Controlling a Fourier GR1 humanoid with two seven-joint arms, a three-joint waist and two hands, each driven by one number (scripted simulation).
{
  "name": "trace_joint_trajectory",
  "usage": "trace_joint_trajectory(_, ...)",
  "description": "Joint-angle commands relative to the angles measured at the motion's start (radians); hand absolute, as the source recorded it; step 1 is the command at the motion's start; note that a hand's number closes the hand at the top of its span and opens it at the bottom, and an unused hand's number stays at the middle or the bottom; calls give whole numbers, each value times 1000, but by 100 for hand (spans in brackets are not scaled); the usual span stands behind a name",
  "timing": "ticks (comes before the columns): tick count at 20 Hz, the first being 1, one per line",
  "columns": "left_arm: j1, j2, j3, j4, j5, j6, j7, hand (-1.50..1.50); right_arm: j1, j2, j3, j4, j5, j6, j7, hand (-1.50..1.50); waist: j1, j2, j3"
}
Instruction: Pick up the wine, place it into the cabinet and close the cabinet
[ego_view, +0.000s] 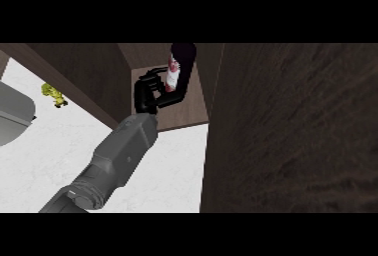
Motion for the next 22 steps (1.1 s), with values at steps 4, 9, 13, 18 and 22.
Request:
trace_joint_trajectory(4,-53,0,-17,14,7,25,21,150,3,-10,-36,12,-16,2,-9,-150,20,4,1)
trace_joint_trajectory(9,-101,0,-1,38,23,53,61,150,29,-14,-26,-34,-27,16,-6,-150,9,7,2)
trace_joint_trajectory(13,-141,0,12,66,28,33,135,150,59,-12,-24,-38,-2,14,-12,-150,43,1,2)
trace_joint_trajectory(18,-156,22,31,84,37,44,132,150,48,-39,-66,-17,-30,33,-16,-150,40,9,2)
trace_joint_trajectory(22,-198,40,-41,130,-40,130,116,150,66,-12,-30,-26,-27,34,-34,-150,31,13,4)
